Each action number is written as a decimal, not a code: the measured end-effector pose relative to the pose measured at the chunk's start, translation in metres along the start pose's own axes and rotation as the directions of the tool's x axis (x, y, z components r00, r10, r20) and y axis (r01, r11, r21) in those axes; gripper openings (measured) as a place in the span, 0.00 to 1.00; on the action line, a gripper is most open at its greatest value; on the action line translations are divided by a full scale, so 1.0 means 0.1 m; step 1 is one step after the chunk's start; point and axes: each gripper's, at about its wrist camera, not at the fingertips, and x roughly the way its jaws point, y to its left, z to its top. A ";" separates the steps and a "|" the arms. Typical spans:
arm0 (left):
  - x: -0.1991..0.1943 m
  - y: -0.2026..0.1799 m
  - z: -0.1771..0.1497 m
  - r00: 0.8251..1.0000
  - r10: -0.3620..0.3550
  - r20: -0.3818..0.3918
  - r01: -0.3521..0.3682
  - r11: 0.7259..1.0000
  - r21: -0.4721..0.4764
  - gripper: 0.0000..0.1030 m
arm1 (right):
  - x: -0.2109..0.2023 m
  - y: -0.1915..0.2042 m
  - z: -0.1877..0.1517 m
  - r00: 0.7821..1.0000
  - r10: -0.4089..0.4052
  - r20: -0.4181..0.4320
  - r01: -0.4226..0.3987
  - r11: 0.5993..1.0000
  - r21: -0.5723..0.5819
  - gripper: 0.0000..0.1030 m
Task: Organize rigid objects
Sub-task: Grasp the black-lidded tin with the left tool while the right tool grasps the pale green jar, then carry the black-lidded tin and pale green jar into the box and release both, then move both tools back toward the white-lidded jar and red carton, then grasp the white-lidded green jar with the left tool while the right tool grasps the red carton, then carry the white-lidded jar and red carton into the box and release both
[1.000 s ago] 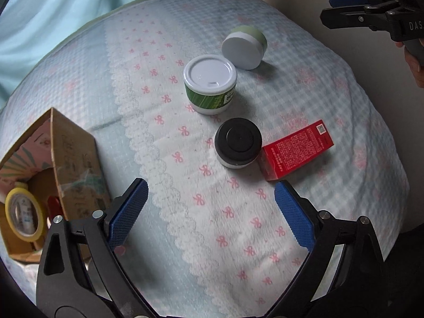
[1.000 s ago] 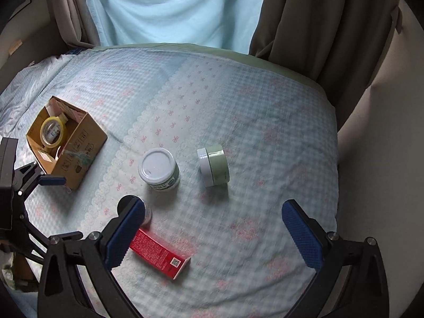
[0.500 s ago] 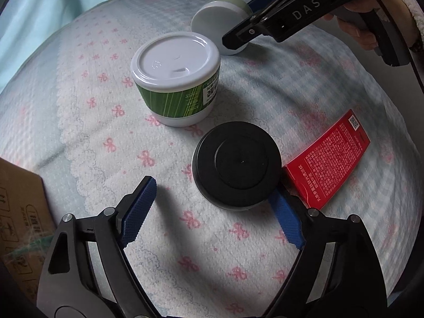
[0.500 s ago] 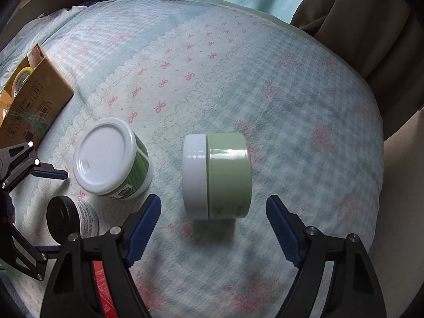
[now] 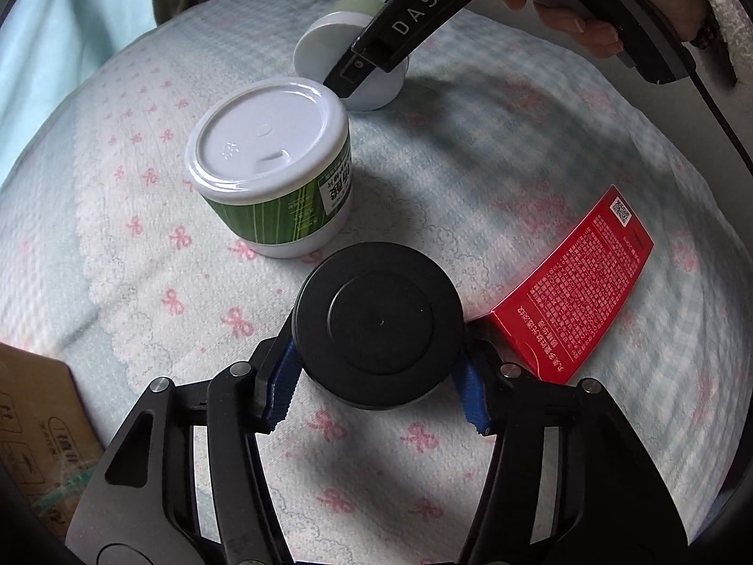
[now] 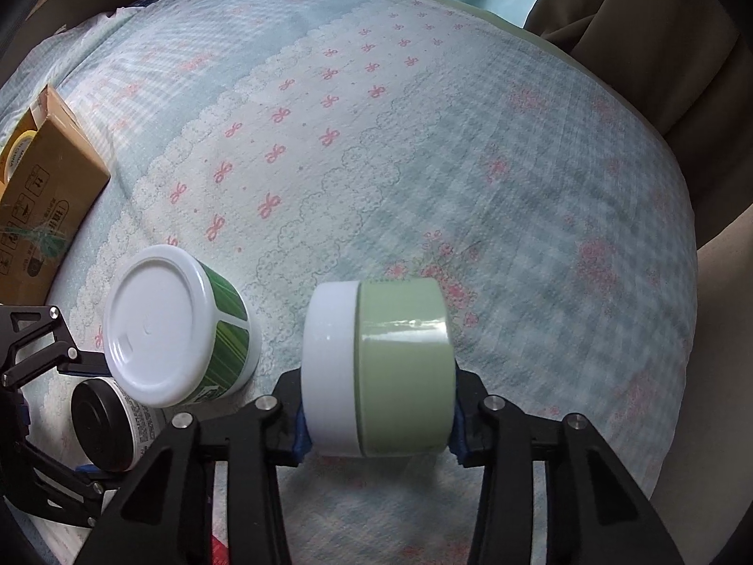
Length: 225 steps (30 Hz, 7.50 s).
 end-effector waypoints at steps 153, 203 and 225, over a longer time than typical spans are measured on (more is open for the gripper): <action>-3.71 1.88 -0.63 0.987 0.141 0.074 -0.118 0.959 -0.257 1.00 | -3.11 2.62 -0.15 0.989 -0.146 0.016 0.079 0.620 0.781 1.00; 0.53 0.38 1.04 0.963 0.002 -0.271 0.069 0.966 0.251 0.66 | -0.33 0.65 -1.79 0.984 0.160 -0.077 0.160 -0.616 0.771 0.38; -0.54 0.38 1.27 0.991 -0.032 -0.130 0.056 0.980 0.190 0.66 | -1.16 0.71 -2.11 0.998 0.026 0.055 -0.030 -0.585 0.811 0.36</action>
